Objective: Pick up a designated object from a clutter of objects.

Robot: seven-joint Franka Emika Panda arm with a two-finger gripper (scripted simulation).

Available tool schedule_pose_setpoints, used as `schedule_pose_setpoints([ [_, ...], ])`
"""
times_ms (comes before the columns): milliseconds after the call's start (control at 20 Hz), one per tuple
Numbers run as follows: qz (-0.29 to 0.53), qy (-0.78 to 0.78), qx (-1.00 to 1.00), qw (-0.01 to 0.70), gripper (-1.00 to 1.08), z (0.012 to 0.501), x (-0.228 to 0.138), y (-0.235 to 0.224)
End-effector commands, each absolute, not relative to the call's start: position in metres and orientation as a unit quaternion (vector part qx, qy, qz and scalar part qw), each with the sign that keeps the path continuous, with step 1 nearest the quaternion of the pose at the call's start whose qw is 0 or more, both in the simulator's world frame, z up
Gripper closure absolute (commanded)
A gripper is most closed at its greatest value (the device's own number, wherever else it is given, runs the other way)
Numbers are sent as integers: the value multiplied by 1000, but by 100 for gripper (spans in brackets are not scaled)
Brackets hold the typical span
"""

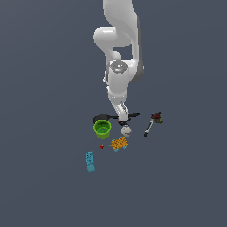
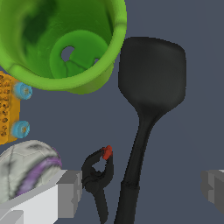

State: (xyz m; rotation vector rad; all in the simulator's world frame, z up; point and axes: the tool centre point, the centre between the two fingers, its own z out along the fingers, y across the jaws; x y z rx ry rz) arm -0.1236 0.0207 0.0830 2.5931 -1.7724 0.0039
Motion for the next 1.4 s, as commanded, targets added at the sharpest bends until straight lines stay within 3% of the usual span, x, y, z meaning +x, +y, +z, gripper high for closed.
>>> schedule_pose_setpoints([
  [0,1,-581,814,0,-92,77,-130,22],
  [850,0,-609,793,0,-92,63,-144,23],
  [1350,0,-610,792,0,-92,28,-145,23],
])
